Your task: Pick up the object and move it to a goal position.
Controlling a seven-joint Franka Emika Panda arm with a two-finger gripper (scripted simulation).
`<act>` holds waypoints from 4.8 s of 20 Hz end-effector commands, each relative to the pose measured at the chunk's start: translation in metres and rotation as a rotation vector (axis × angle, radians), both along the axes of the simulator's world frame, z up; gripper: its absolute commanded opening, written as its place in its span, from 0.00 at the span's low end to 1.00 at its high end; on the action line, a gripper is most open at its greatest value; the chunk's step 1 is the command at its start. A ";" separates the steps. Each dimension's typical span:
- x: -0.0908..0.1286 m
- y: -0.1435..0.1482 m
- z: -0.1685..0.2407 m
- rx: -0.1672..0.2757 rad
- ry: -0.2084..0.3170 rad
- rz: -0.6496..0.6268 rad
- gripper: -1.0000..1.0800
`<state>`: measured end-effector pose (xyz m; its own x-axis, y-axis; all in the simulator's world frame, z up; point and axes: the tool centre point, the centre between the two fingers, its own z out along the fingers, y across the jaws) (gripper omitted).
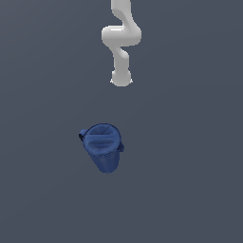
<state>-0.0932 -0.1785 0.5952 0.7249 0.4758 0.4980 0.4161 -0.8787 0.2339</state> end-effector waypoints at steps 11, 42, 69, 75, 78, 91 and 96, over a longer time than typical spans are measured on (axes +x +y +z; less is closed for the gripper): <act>0.057 -0.050 -0.110 0.054 0.064 0.164 0.62; 0.130 0.013 -0.372 0.059 0.306 0.469 0.62; 0.135 0.021 -0.402 0.053 0.305 0.472 0.00; 0.126 0.024 -0.398 0.053 0.305 0.472 0.00; 0.117 0.026 -0.395 0.053 0.306 0.472 0.00; 0.042 0.051 -0.366 0.050 0.309 0.472 0.00; 0.004 0.063 -0.350 0.049 0.310 0.471 0.00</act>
<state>-0.0777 -0.1190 0.2390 0.5568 0.7651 0.3233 0.8088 -0.5881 -0.0011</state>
